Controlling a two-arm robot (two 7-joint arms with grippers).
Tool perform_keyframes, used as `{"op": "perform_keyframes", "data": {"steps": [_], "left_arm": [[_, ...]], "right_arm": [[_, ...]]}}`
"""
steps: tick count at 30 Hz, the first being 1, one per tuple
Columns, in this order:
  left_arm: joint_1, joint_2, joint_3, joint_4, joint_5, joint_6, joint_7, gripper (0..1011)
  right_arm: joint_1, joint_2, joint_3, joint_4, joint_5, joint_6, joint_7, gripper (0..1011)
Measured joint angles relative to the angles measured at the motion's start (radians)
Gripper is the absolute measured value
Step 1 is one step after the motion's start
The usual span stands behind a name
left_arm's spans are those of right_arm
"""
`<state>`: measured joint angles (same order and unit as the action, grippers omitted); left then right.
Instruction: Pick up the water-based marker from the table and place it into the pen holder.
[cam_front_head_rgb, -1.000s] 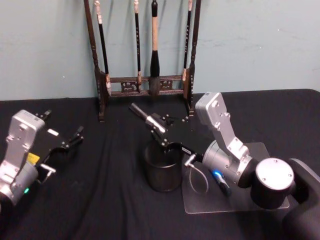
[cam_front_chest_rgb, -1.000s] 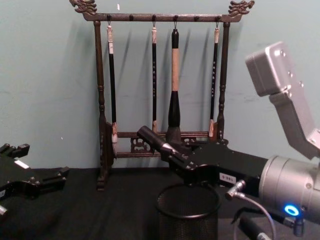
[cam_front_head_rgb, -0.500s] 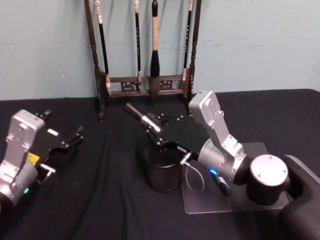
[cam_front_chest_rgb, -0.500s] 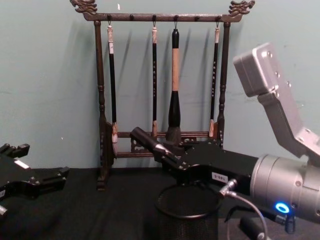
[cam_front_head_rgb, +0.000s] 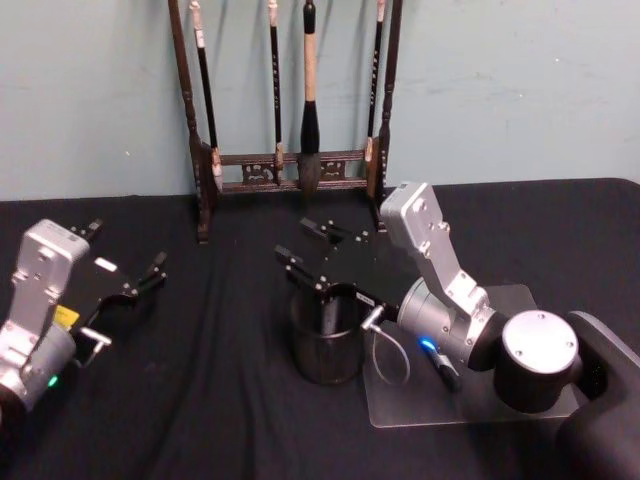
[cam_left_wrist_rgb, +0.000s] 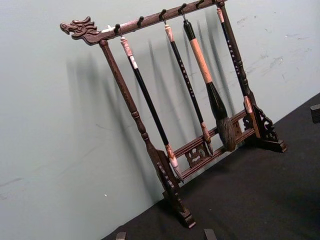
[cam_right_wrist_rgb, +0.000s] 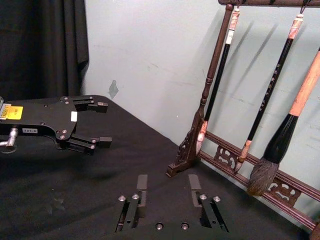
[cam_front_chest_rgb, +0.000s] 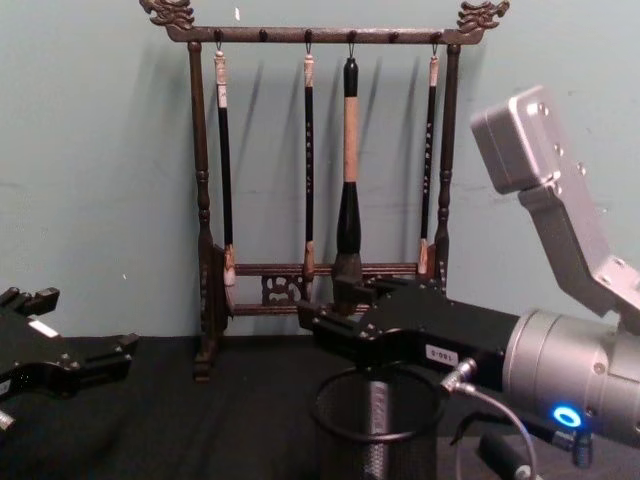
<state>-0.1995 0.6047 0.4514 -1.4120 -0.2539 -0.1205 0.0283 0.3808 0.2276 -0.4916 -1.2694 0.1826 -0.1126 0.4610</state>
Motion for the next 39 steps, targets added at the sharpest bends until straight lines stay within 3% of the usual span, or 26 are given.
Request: {"op": "perform_keyframes", "data": {"steps": [1,4,10,12,17,39], "left_arm": [[0.000,0.000,0.000,0.000,0.000,0.000,0.000,1008],[0.000,0.000,0.000,0.000,0.000,0.000,0.000,1009],[0.000,0.000,0.000,0.000,0.000,0.000,0.000,1009],[0.000,0.000,0.000,0.000,0.000,0.000,0.000,1009],[0.000,0.000,0.000,0.000,0.000,0.000,0.000,1009],[0.000,0.000,0.000,0.000,0.000,0.000,0.000,1009]], "right_arm": [[0.000,0.000,0.000,0.000,0.000,0.000,0.000,473],[0.000,0.000,0.000,-0.001,0.000,0.000,0.000,616],[-0.001,0.001,0.001,-0.001,0.001,0.000,-0.001,768],[-0.001,0.001,0.001,-0.001,0.001,0.000,-0.001,863],[-0.002,0.001,0.001,-0.002,0.001,0.000,-0.001,976],[-0.002,0.001,0.001,-0.002,0.001,0.000,-0.002,1002]]}}
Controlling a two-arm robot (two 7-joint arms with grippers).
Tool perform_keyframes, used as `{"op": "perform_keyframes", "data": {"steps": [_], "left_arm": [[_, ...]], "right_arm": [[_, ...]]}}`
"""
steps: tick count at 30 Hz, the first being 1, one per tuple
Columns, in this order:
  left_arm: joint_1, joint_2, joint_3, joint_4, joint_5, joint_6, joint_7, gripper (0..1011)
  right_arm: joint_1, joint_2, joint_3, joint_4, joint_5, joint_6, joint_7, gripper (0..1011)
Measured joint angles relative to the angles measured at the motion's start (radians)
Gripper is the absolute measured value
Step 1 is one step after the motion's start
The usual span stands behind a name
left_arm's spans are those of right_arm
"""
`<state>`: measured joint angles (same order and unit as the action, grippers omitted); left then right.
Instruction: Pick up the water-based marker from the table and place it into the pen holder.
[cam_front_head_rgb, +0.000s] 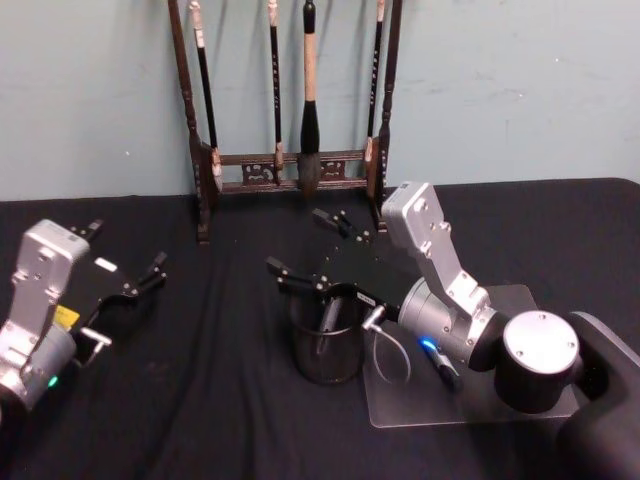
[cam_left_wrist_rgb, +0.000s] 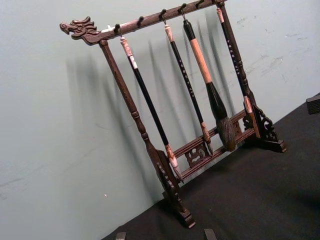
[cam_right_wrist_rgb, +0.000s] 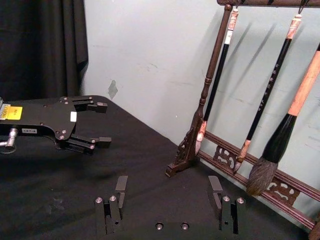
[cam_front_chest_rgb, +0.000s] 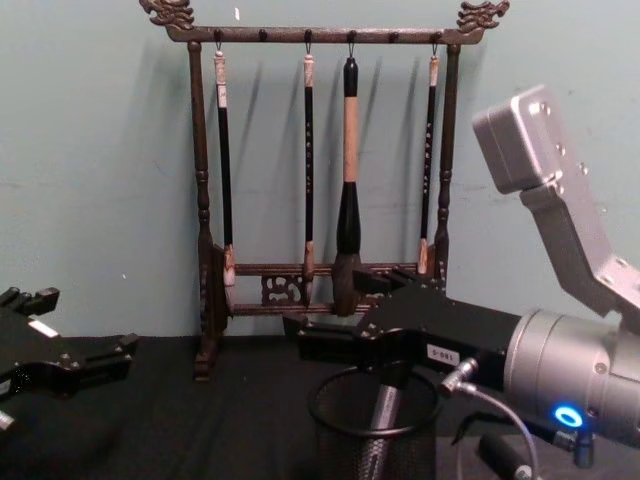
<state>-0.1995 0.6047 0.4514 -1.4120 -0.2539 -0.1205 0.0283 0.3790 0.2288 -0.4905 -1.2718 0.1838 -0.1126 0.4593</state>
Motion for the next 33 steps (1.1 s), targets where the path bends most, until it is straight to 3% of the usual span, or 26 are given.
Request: {"op": "perform_keyframes", "data": {"steps": [33], "left_arm": [[0.000,0.000,0.000,0.000,0.000,0.000,0.000,1009]], "right_arm": [[0.000,0.000,0.000,0.000,0.000,0.000,0.000,1000]]}}
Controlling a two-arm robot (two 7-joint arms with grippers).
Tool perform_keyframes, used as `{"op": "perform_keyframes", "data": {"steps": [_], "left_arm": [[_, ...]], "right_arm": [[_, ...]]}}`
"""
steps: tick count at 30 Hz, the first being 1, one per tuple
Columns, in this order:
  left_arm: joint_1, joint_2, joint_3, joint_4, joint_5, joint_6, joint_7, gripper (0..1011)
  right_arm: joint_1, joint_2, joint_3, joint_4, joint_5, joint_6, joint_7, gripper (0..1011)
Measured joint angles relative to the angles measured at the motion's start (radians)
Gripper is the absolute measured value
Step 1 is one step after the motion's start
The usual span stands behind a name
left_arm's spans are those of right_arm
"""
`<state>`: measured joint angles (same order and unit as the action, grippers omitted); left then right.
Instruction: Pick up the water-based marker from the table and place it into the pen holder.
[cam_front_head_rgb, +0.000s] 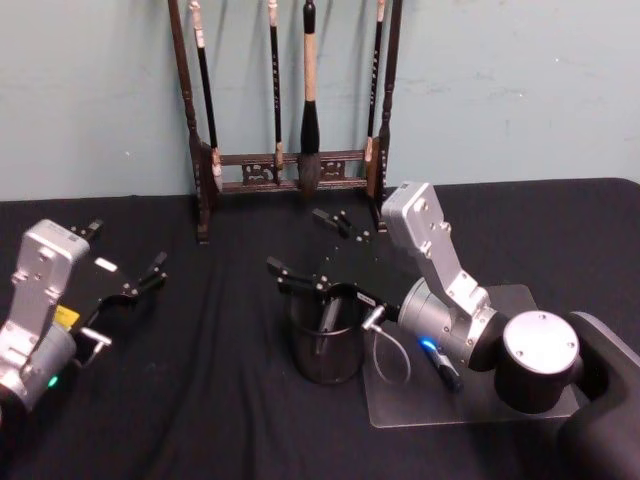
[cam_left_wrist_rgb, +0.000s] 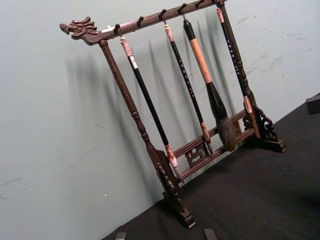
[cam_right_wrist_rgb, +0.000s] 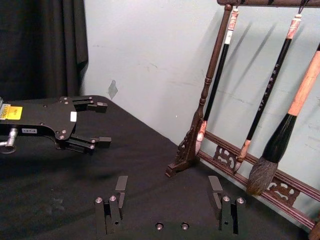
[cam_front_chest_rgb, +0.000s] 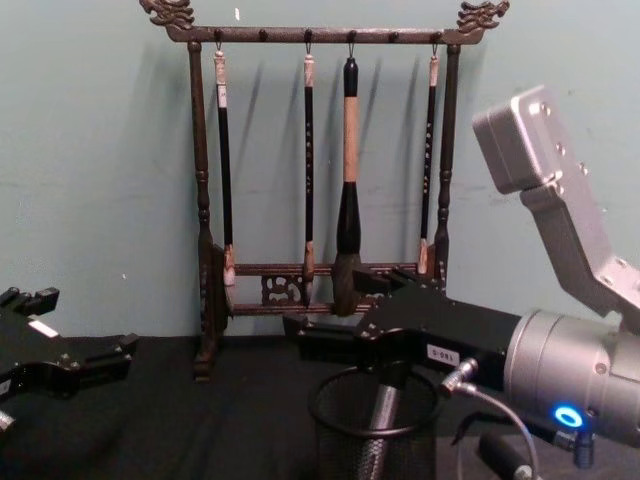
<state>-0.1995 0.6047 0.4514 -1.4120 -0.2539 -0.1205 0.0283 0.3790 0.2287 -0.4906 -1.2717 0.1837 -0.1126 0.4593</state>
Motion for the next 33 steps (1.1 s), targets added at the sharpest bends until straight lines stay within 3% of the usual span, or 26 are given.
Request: {"op": "perform_keyframes", "data": {"steps": [8,15,27,33], "left_arm": [[0.000,0.000,0.000,0.000,0.000,0.000,0.000,1009],[0.000,0.000,0.000,0.000,0.000,0.000,0.000,1009],[0.000,0.000,0.000,0.000,0.000,0.000,0.000,1009],[0.000,0.000,0.000,0.000,0.000,0.000,0.000,1009]], "right_arm": [[0.000,0.000,0.000,0.000,0.001,0.000,0.000,1000],[0.000,-0.022,-0.005,-0.020,0.034,0.004,0.015,1000],[-0.017,0.003,-0.008,-0.082,0.048,0.035,0.010,1000],[-0.043,0.007,0.000,-0.115,0.047,0.053,-0.028,1002]]}}
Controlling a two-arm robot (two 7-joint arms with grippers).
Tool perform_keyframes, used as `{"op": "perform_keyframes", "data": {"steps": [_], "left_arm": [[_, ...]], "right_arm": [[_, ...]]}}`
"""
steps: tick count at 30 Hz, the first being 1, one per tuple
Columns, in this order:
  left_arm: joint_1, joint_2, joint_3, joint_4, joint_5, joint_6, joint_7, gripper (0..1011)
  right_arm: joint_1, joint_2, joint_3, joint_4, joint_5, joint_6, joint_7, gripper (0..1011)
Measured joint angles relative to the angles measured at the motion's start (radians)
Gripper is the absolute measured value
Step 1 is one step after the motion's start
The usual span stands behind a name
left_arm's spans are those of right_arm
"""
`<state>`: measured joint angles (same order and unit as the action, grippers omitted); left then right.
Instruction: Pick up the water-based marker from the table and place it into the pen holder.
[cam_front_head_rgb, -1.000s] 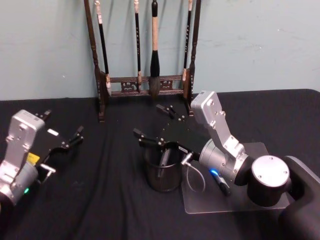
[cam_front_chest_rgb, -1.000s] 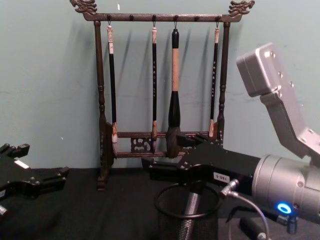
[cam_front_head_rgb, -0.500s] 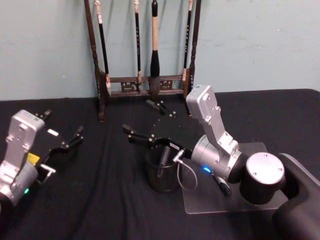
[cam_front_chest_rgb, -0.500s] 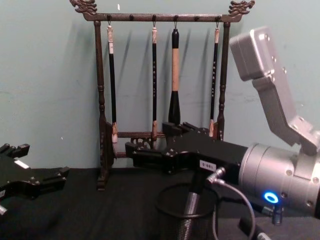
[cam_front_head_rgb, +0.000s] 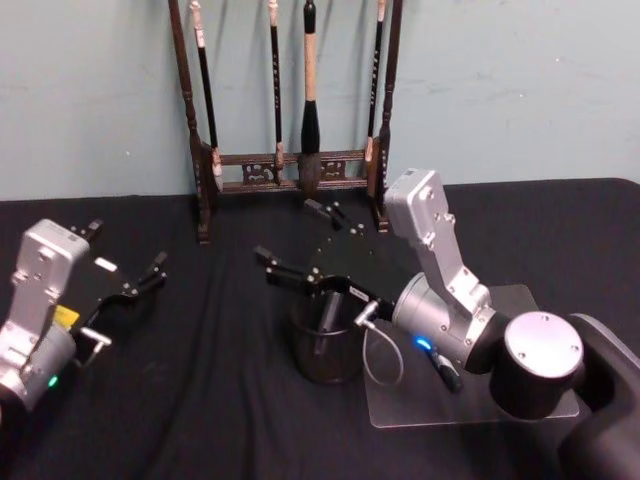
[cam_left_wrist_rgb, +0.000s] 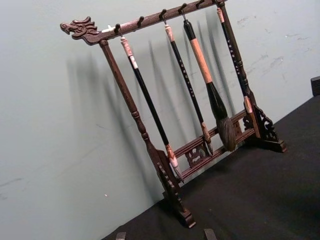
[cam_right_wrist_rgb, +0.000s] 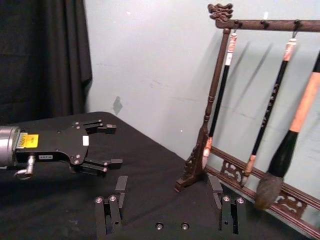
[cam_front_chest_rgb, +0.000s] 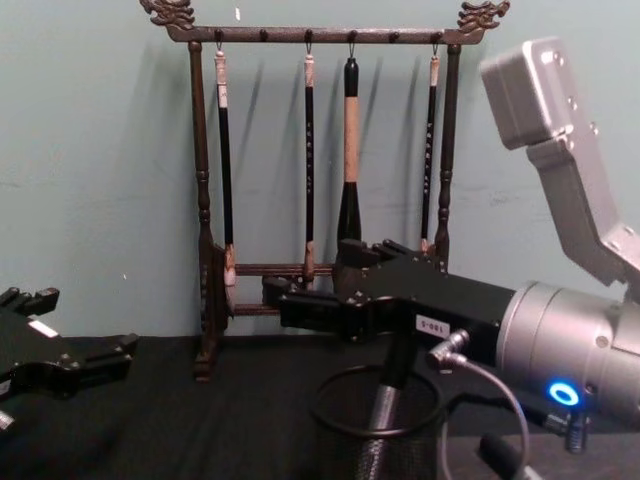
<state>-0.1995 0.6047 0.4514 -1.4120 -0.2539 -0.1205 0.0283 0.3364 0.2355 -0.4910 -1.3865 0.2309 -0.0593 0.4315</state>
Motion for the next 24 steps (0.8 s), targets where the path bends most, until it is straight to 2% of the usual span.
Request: {"op": "perform_keyframes", "data": {"steps": [12,24], "left_arm": [[0.000,0.000,0.000,0.000,0.000,0.000,0.000,1009],[0.000,0.000,0.000,0.000,0.000,0.000,0.000,1009]], "right_arm": [[-0.046,0.017,0.032,-0.071,-0.012,0.020,-0.044,1000],[-0.113,0.035,0.098,-0.134,0.022,0.066,-0.090,1000]]}}
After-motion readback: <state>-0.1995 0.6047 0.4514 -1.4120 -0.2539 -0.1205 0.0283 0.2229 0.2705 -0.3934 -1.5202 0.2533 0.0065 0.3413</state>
